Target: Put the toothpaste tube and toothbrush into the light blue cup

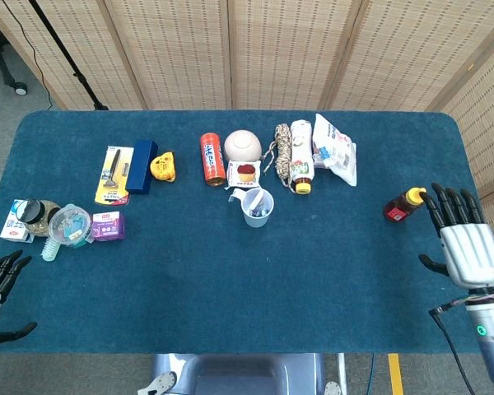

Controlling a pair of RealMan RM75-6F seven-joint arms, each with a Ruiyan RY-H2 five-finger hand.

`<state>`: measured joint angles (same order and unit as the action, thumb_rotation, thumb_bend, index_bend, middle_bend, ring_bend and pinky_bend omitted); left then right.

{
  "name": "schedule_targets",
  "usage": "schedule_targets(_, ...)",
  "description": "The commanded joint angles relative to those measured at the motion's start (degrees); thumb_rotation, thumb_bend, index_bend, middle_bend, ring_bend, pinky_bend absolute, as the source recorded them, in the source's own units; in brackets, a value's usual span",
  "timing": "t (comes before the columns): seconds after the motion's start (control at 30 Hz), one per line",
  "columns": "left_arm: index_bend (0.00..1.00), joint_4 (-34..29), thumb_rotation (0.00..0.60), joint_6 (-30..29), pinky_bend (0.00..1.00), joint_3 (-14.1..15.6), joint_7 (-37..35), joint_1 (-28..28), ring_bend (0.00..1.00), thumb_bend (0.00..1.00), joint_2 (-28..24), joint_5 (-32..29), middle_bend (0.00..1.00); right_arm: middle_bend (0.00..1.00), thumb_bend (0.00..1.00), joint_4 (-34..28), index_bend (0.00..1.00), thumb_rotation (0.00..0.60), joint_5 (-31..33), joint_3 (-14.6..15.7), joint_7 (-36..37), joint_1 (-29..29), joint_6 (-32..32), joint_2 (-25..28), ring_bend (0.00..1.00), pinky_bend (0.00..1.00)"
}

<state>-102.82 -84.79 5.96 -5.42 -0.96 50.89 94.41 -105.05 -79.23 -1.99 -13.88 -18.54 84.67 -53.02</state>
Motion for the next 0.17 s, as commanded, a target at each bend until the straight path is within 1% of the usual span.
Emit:
schedule_targets(0.03, 0.00, 0.51, 0.600, -0.89, 0.00, 0.01, -0.19, 0.63, 0.00, 0.00, 0.40, 0.06, 0.00, 0.00, 0.00, 5.74, 0.00, 0.600, -4.08, 3.79, 0.51, 5.67, 5.53, -5.24, 0.00, 0.00)
schedule_targets(0.1, 0.00, 0.61, 0.600, -1.20, 0.00, -0.11, 0.08, 0.78, 0.00, 0.00, 0.58, -0.04, 0.00, 0.00, 0.00, 8.54, 0.00, 0.600, -4.93, 4.38, 0.00, 7.34, 7.15, -7.92, 0.00, 0.00)
schedule_targets(0.17, 0.00, 0.60, 0.600, -1.25, 0.00, -0.10, 0.32, 0.82, 0.00, 0.00, 0.68, 0.04, 0.00, 0.00, 0.00, 10.15, 0.00, 0.600, -5.17, 4.34, 0.06, 8.23, 8.03, -9.55, 0.00, 0.00)
